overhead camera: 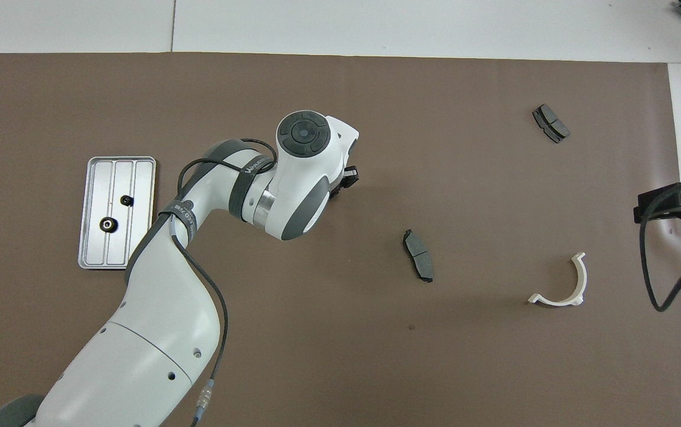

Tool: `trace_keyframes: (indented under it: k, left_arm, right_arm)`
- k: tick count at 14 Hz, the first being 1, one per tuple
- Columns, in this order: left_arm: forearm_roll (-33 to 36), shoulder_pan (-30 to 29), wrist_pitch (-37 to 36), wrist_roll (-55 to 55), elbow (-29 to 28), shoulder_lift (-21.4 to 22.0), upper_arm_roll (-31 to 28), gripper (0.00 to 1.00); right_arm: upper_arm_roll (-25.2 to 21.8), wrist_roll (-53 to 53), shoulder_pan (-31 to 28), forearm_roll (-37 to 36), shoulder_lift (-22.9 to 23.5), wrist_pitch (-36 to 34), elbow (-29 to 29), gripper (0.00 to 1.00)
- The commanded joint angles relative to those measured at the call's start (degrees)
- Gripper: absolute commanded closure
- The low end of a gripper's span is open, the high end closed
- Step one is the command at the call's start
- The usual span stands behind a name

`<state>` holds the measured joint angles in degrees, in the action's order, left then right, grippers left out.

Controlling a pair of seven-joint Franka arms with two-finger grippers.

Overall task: Pick bearing gear from pile to tray
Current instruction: 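Lower the left gripper onto the third gear and grasp it, then carry the third gear to the tray with the left gripper and lower it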

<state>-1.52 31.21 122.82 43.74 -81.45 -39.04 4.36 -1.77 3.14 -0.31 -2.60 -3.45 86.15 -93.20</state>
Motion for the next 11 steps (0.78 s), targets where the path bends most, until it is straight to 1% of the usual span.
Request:
trace_keyframes:
  k: [1,5,7,9,11]
  left_arm:
    - [1.0,0.7,1.0,0.9,-3.0,2.3,-0.9,0.81]
    - [1.3,-0.5,-0.6,0.2,-2.1,2.3,-0.9,0.99]
    - [1.2,-2.0,-1.7,-1.4,-2.1,3.5,-0.9,1.00]
    - [1.1,-4.0,-5.5,-6.2,-2.1,5.4,-0.9,1.00]
    - [0.7,-7.5,-8.7,-12.2,-2.7,7.7,-0.8,1.00]
  right_arm:
    - [0.1,-1.0,-0.6,1.2,-1.1,0.1,-1.2,0.00]
    - [0.1,-1.0,-0.6,1.2,-1.1,0.1,-1.2,0.00]
    - [0.2,-0.9,-0.5,1.2,-1.1,0.1,-1.2,0.00]
    - [0.2,-0.9,-0.5,1.2,-1.1,0.1,-1.2,0.00]
    - [0.2,-0.9,-0.5,1.2,-1.1,0.1,-1.2,0.00]
